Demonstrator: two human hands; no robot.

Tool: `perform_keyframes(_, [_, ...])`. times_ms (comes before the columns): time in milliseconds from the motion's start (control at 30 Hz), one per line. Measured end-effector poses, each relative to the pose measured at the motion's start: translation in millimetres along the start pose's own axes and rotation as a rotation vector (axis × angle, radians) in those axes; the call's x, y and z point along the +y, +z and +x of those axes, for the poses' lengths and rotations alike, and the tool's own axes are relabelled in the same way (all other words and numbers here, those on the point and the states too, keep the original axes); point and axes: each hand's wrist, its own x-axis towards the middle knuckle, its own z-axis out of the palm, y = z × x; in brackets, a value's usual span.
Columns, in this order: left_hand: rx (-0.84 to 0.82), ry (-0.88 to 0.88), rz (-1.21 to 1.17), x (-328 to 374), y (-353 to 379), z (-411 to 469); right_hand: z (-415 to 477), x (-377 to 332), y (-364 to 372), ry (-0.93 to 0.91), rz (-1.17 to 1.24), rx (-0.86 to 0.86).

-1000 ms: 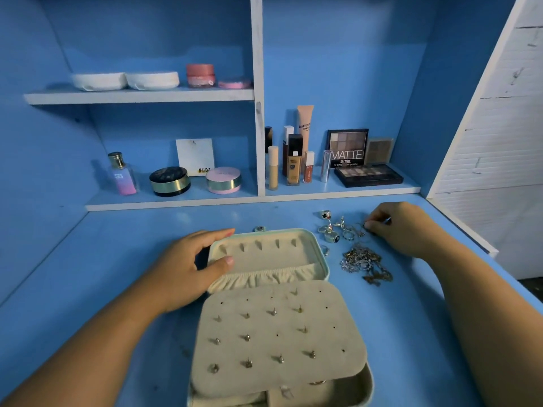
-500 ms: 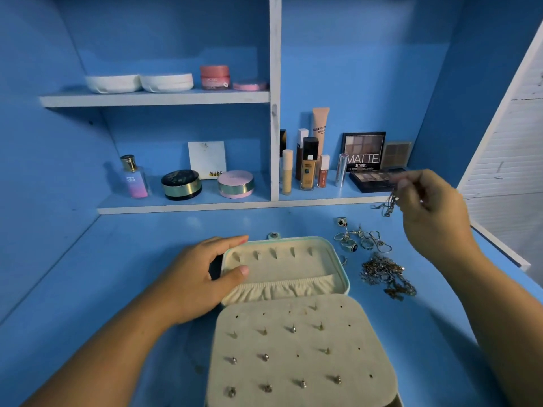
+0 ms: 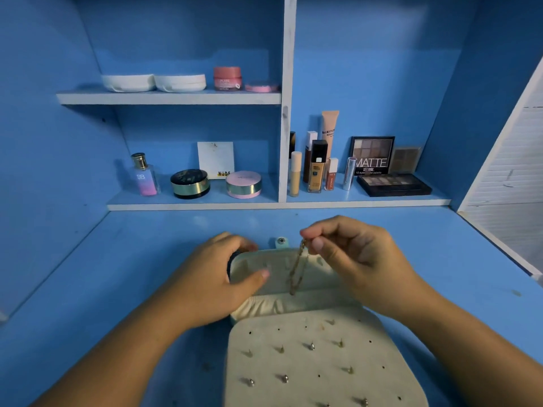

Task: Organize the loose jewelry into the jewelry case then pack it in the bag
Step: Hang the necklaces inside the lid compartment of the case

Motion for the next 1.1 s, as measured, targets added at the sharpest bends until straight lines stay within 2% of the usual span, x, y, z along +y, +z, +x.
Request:
perform_keyframes(67, [0.029,0.054,0.005,8.3,0.1,-2.1,-2.2,-1.0,3.9,-0.008,-0.019,-0.03])
perform_keyframes(200, [-0.001,0.178,-0.172,21.8,2.2,-5.0,-4.6,-3.8,9.5,-0.027,-0.04,-0.029])
perform_keyframes(500, [-0.01,0.191,-0.345,30.3,13.5,-6.2,-2.2,-4.6,12.0,0.003,0.079,-0.032])
perform_keyframes(700, [-0.003,0.116,-0.459,33.8,13.8,-7.9,-2.3,-5.0,10.3,0.036,0.128,-0.03])
perform_keyframes(833, [0.067,0.091,-0.617,37.0,12.1,-6.0,-2.3,-3.0,9.4,0.07,0.069,-0.018])
perform_keyframes(933, [0.155,0.01,-0.745,35.2,8.6,-1.6,-1.0,0.8,9.1,0.073,0.061,-0.018])
perform_keyframes(1033, [0.182,-0.042,-0.894,34.7,7.0,0.9,1.5,0.4,7.3,0.114,0.181,0.016])
perform_keyframes(1100, [0.197,-0.047,-0.957,33.4,7.0,1.2,3.5,-2.3,5.7,0.197,0.383,0.043])
